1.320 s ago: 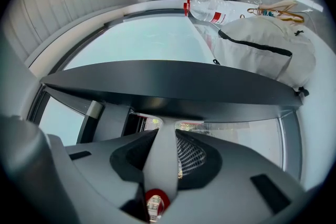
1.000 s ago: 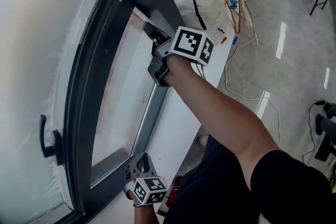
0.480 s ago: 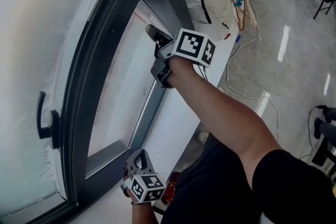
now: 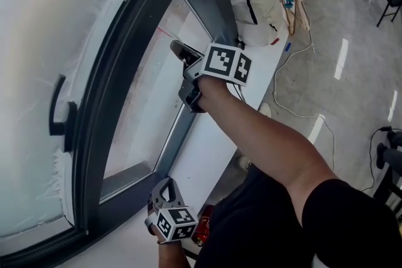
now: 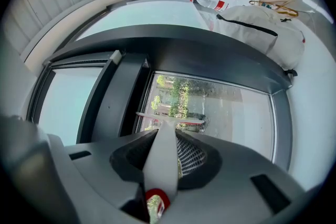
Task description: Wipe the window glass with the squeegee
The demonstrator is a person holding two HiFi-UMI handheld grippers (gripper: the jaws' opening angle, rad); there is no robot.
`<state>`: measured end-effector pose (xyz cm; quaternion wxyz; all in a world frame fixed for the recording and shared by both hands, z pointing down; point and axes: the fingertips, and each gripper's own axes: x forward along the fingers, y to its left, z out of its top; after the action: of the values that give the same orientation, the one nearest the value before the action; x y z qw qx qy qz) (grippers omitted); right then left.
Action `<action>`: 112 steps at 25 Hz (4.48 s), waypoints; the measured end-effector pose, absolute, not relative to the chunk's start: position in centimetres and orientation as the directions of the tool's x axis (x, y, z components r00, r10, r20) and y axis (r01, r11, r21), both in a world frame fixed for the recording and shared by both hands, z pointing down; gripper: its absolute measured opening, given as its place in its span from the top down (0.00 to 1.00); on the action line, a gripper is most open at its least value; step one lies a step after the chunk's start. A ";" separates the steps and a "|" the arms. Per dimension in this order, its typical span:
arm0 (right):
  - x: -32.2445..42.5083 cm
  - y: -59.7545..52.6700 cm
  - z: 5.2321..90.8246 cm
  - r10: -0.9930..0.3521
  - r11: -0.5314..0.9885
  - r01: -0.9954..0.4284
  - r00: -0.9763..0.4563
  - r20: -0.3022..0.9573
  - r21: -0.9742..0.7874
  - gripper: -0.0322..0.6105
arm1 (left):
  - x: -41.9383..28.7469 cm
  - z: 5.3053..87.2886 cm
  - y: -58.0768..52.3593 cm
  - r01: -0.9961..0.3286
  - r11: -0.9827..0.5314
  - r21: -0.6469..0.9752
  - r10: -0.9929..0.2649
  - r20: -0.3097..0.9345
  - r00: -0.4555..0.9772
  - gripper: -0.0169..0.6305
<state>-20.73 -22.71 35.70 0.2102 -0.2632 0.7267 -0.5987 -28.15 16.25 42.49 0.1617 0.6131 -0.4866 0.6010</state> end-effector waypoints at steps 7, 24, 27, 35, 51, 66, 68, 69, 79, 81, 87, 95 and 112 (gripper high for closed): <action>-22.9 -19.4 35.7 -0.600 0.154 -0.135 -0.800 0.016 -0.979 0.81 | -28.6 42.6 19.0 -0.810 -0.444 -0.384 -0.405 0.892 -0.201 0.97; -27.1 -12.8 36.3 -0.542 0.158 -0.137 -0.840 0.030 -0.978 0.81 | -30.3 42.7 23.0 -0.838 -0.384 -0.387 -0.421 0.881 -0.214 0.97; -27.4 -11.8 36.3 -0.536 0.164 -0.138 -0.844 0.029 -0.977 0.81 | -30.5 42.9 23.6 -0.844 -0.374 -0.384 -0.422 0.881 -0.214 0.97; -28.6 -8.7 36.4 -0.507 0.175 -0.141 -0.861 0.033 -0.974 0.81 | -30.9 43.0 25.1 -0.849 -0.359 -0.387 -0.432 0.875 -0.216 0.97; -32.4 -2.5 37.5 -0.408 0.172 -0.129 -0.912 0.049 -0.977 0.81 | -31.0 42.9 27.0 -0.858 -0.342 -0.382 -0.426 0.877 -0.221 0.97; -32.0 -2.7 37.5 -0.389 0.197 -0.101 -0.921 0.017 -0.975 0.81 | -30.6 43.4 25.4 -0.856 -0.367 -0.365 -0.410 0.889 -0.203 0.97; -31.0 -3.1 37.6 -0.391 0.215 -0.083 -0.920 -0.008 -0.973 0.81 | -30.0 43.5 24.5 -0.872 -0.361 -0.331 -0.414 0.895 -0.168 0.97; -30.3 -3.5 37.9 -0.400 0.215 -0.075 -0.917 -0.018 -0.974 0.81 | -29.5 43.6 24.0 -0.886 -0.354 -0.301 -0.418 0.898 -0.138 0.97; -17.7 -16.9 43.7 -0.667 0.136 -0.072 -0.744 -0.038 -0.988 0.81 | -25.8 43.9 17.0 -0.868 -0.430 -0.249 -0.418 0.907 -0.054 0.97; -15.7 -20.2 44.7 -0.708 0.134 -0.081 -0.705 -0.038 -0.988 0.81 | -25.7 44.0 15.6 -0.835 -0.472 -0.284 -0.406 0.910 -0.080 0.97; -12.7 -28.0 47.1 -0.762 0.144 -0.135 -0.647 -0.023 -0.980 0.81 | -24.9 44.6 12.1 -0.832 -0.488 -0.263 -0.377 0.923 -0.071 0.97; -13.4 -32.2 49.0 -0.752 0.136 -0.146 -0.659 -0.006 -0.980 0.81 | -24.9 45.1 9.0 -0.845 -0.473 -0.251 -0.354 0.932 -0.079 0.97; -15.1 -33.6 48.8 -0.741 0.133 -0.154 -0.671 0.004 -0.979 0.81 | -25.6 45.3 8.8 -0.856 -0.452 -0.250 -0.356 0.931 -0.084 0.97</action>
<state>-15.10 -33.57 48.81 0.2544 -0.3158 0.7085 -0.5776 -25.55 8.84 45.29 0.2221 0.6392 -0.4740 0.5634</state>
